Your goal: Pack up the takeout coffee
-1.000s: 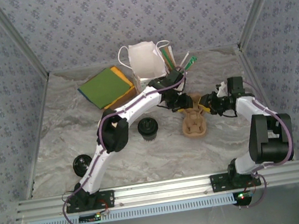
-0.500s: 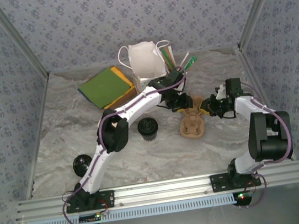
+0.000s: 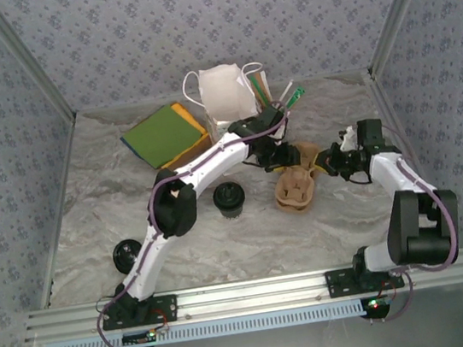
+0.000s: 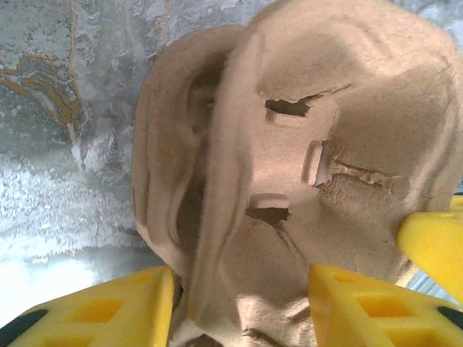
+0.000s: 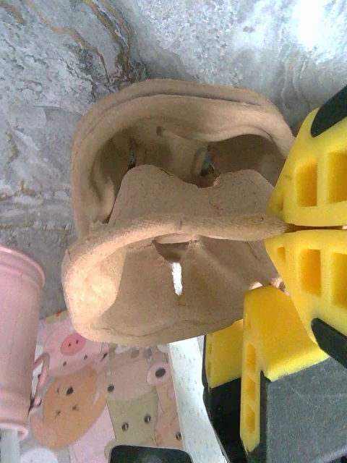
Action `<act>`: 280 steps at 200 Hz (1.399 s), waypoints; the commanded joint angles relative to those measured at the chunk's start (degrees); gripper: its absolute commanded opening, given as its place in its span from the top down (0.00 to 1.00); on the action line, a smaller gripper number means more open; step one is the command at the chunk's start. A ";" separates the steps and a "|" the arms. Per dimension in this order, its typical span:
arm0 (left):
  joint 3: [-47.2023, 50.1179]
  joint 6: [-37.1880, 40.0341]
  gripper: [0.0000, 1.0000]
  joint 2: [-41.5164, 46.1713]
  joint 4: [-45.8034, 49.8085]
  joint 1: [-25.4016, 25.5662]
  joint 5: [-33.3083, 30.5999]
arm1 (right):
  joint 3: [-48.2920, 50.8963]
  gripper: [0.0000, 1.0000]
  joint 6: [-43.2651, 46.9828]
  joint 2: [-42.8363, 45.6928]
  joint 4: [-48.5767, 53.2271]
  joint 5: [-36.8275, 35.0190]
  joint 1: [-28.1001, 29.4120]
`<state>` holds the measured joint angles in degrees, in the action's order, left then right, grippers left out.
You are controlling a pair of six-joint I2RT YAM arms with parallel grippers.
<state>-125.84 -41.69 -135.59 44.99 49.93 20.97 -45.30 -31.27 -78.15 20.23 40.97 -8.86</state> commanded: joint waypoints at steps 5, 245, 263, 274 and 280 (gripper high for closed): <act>-1.95 0.89 0.45 6.25 2.76 -0.03 -0.96 | 1.09 0.93 -0.34 4.47 3.36 1.34 -1.12; 7.98 12.12 0.87 13.41 10.47 4.08 -0.27 | -1.82 0.87 -0.99 13.72 7.78 1.84 -3.48; 8.07 11.64 0.89 13.89 9.90 4.03 -0.49 | -1.72 0.70 -1.04 14.21 8.32 1.14 -3.57; 8.28 11.39 0.89 14.33 9.42 4.03 -0.88 | -1.80 0.63 -1.03 14.71 9.01 0.57 -3.60; 8.48 11.13 0.89 14.59 9.05 4.03 -1.09 | -1.72 0.61 -0.99 15.07 9.64 0.23 -3.62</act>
<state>-117.56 -29.82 -123.07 55.33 54.02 20.12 -45.60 -32.40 -65.08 26.98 41.78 -12.14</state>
